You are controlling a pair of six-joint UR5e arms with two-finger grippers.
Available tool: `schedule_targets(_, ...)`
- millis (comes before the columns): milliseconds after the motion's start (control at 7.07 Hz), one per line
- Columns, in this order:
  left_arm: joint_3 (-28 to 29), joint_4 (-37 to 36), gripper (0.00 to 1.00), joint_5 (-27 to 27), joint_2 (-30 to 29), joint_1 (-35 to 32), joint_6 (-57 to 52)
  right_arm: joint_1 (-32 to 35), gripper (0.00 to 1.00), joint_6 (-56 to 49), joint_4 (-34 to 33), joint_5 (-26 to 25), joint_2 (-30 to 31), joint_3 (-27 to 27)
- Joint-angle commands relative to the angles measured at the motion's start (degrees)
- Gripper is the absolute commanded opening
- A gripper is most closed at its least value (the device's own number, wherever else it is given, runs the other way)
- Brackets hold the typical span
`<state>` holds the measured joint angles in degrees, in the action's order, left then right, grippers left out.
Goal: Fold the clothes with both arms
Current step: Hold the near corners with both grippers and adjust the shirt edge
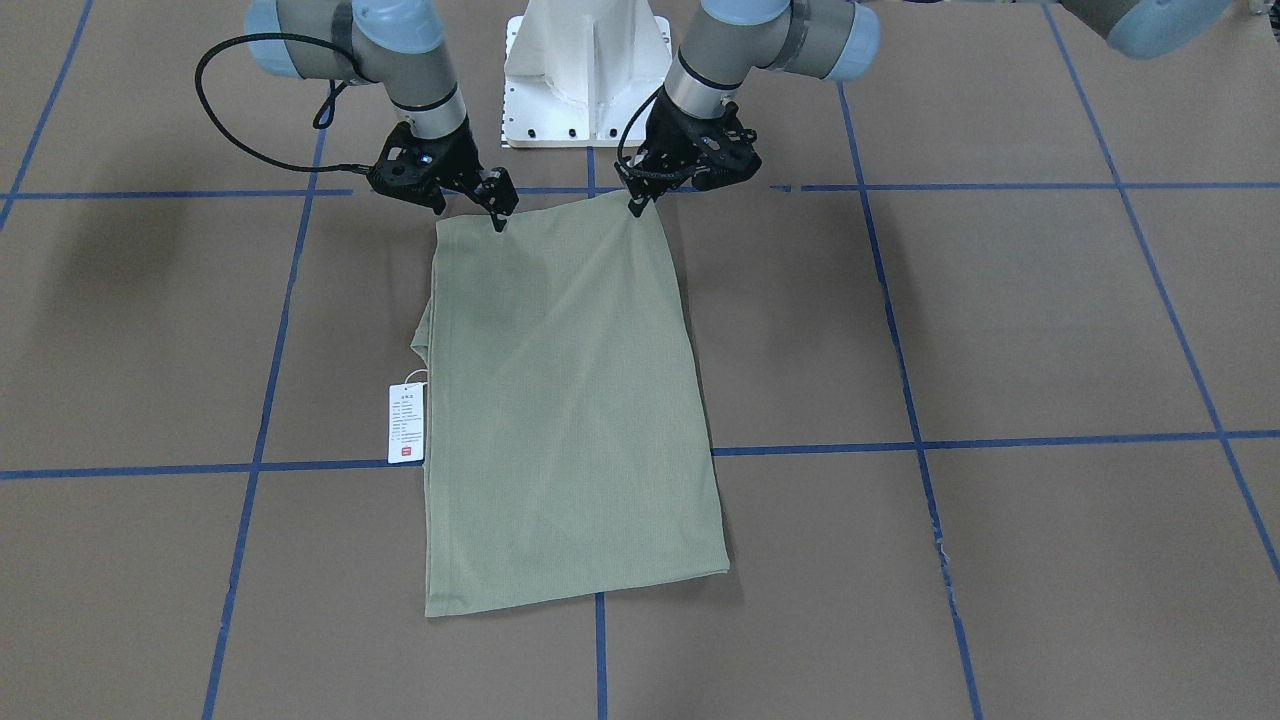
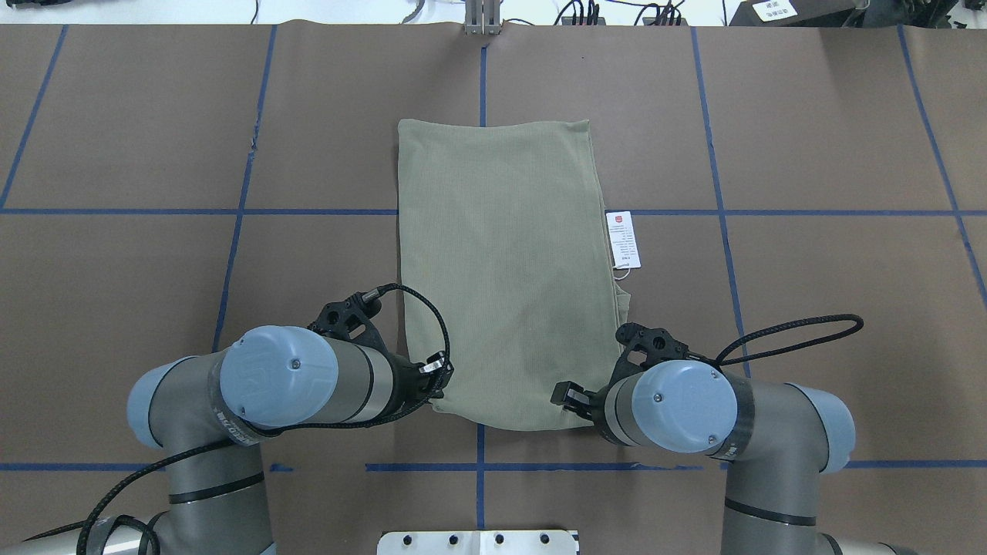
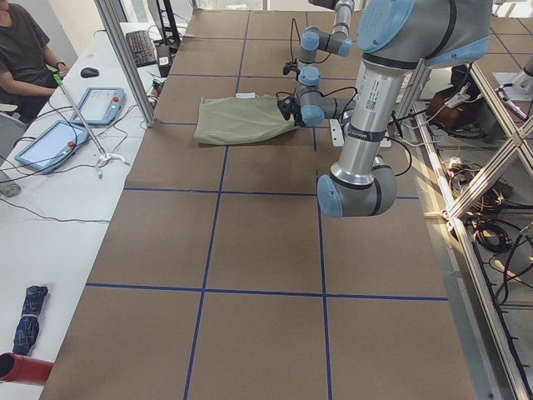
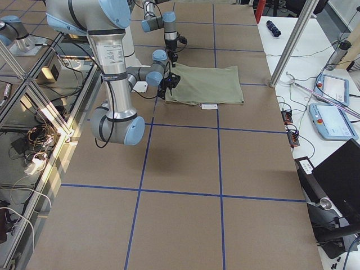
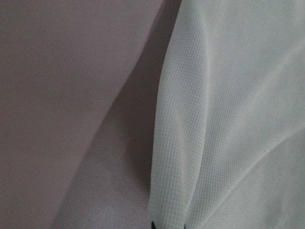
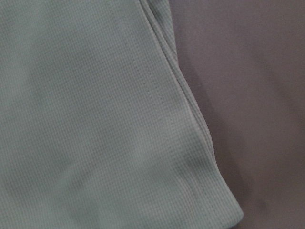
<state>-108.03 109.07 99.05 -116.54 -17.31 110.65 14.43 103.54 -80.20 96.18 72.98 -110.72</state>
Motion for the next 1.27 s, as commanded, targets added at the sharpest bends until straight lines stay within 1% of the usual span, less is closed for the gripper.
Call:
schedule_targets(0, -0.2, 0.1, 0.0, 0.0, 0.0, 0.0, 0.0, -0.3, 1.0, 0.0, 0.0, -0.1, 0.4, 0.2)
schedule_targets(707, -0.3, 0.0, 0.0, 0.0, 0.0, -0.1, 0.0, -0.2, 0.99, 0.1, 0.0, -0.1, 0.8, 0.3)
schedule_targets(848, -0.4, 0.0, 0.0, -0.1, 0.0, -0.1, 0.0, -0.2, 0.67, 0.6, 0.0, -0.1, 0.6, 0.3)
schedule_targets(989, -0.5, -0.1, 0.0, -0.1, 0.0, -0.1, 0.0, -0.3, 0.4, 0.7, 0.0, 0.0, 0.5, 0.4)
schedule_targets(1131, -0.5, -0.1, 0.0, -0.1, 0.0, -0.1, 0.0, -0.3, 0.22, 0.6, 0.0, 0.0, 0.5, 0.4)
